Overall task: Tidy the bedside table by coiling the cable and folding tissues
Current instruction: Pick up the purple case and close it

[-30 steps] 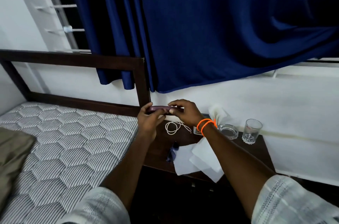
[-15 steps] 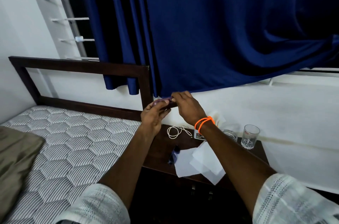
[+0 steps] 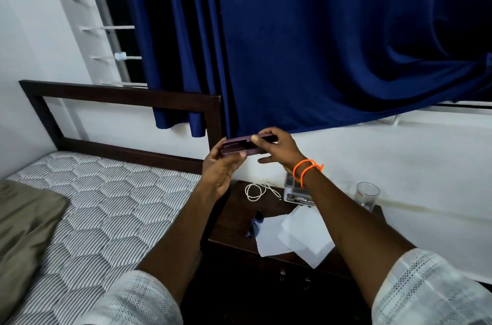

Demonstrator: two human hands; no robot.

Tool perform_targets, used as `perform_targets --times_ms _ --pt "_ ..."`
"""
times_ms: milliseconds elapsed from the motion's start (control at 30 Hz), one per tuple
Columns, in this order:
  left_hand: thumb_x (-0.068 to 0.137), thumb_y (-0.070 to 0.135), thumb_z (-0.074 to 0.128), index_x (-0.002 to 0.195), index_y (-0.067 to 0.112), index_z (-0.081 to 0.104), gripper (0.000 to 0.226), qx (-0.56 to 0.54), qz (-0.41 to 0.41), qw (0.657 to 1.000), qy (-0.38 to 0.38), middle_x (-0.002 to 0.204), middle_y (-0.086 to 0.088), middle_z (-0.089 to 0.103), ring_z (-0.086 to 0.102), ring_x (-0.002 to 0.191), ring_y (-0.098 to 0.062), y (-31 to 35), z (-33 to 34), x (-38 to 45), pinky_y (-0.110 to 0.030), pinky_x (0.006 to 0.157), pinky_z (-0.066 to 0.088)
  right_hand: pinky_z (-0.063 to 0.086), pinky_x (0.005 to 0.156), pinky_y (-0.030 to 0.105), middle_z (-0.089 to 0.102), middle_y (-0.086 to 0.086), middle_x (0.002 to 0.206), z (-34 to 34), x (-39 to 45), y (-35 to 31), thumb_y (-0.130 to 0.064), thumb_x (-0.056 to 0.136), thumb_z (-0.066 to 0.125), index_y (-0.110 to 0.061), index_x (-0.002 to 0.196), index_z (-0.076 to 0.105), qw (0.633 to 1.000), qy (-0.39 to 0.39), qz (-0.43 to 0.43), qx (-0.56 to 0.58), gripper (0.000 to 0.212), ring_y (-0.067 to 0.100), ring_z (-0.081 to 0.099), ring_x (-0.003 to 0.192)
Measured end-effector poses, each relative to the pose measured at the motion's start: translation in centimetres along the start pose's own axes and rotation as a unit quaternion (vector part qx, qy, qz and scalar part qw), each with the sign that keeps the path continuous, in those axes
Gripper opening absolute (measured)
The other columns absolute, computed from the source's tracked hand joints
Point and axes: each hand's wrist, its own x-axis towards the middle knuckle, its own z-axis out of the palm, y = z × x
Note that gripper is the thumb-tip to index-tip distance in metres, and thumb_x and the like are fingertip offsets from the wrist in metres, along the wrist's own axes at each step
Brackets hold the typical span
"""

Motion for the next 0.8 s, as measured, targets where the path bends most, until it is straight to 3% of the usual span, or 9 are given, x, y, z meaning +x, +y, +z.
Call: perform_targets --times_ms 100,200,267,367,500,600,667,800 --pt "0.072 -0.017 0.08 0.141 0.004 0.052 0.077 0.036 0.013 0.999 -0.007 0.137 -0.024 0.062 0.063 0.127 -0.037 0.0 -0.1 -0.3 -0.041 0.098 0.059 0.065 0.07 0.049 0.07 0.012 0.109 0.2 0.4 0.5 -0.038 0.076 0.087 -0.012 0.103 0.066 0.998 0.025 0.029 0.051 0.043 0.03 0.074 0.098" --pt "0.073 -0.017 0.08 0.132 0.017 0.041 0.079 0.048 0.052 0.997 0.011 0.137 -0.025 0.057 0.062 0.127 -0.038 -0.5 0.0 -0.4 -0.046 0.097 0.059 0.064 0.07 0.041 0.07 0.013 0.105 0.7 0.8 1.0 -0.04 0.073 0.088 -0.015 0.098 0.066 0.996 0.041 0.046 0.069 0.042 0.027 0.073 0.094" --pt "0.079 -0.013 0.079 0.12 0.025 0.04 0.069 0.055 0.068 0.996 0.012 0.14 -0.029 0.053 0.059 0.13 -0.04 -0.9 -0.1 -0.4 -0.049 0.099 0.057 0.062 0.07 0.037 0.069 0.011 0.102 0.9 1.0 1.4 -0.038 0.074 0.088 -0.014 0.098 0.065 0.996 0.043 0.047 0.062 0.041 0.025 0.071 0.09" --pt "0.088 0.0 0.076 0.114 0.022 0.048 0.043 0.047 0.073 0.996 0.019 0.139 -0.032 0.056 0.062 0.127 -0.042 -1.0 -0.9 -0.4 -0.053 0.101 0.056 0.062 0.068 0.035 0.068 0.01 0.1 1.2 1.3 1.8 -0.035 0.076 0.087 -0.013 0.1 0.066 0.997 0.055 0.04 0.04 0.04 0.025 0.071 0.089" --pt "0.093 0.001 0.071 0.11 0.02 0.05 0.033 0.043 0.095 0.994 0.024 0.12 -0.032 0.066 0.068 0.116 -0.04 -1.0 -1.8 -0.2 -0.052 0.101 0.055 0.061 0.066 0.034 0.07 0.013 0.107 1.5 1.4 2.3 -0.039 0.077 0.086 -0.016 0.097 0.067 0.995 0.08 0.034 0.042 0.035 0.027 0.071 0.092" --pt "0.094 -0.001 0.068 0.101 0.014 0.062 0.017 0.078 0.1 0.992 0.004 0.106 -0.022 0.065 0.066 0.109 -0.035 -1.0 -2.0 0.3 -0.049 0.099 0.057 0.058 0.063 0.031 0.073 0.013 0.106 1.9 1.6 2.3 -0.043 0.078 0.083 -0.015 0.097 0.067 0.992 0.098 0.048 0.056 0.037 0.027 0.071 0.09" --pt "0.093 -0.002 0.067 0.111 0.009 0.069 0.021 0.1 0.075 0.992 -0.022 0.108 -0.015 0.07 0.069 0.109 -0.03 -1.0 -2.3 0.5 -0.045 0.098 0.058 0.054 0.06 0.03 0.073 0.01 0.099 2.0 1.8 2.4 -0.044 0.079 0.082 -0.018 0.093 0.066 0.992 0.103 0.051 0.056 0.034 0.024 0.069 0.084" --pt "0.092 -0.008 0.065 0.126 0.001 0.064 0.036 0.121 0.005 0.991 -0.058 0.113 -0.011 0.072 0.07 0.109 -0.026 -0.8 -3.1 0.9 -0.042 0.101 0.057 0.052 0.06 0.031 0.074 0.01 0.1 1.6 1.8 2.6 -0.042 0.082 0.08 -0.018 0.096 0.065 0.995 0.073 0.044 0.054 0.032 0.024 0.069 0.084"
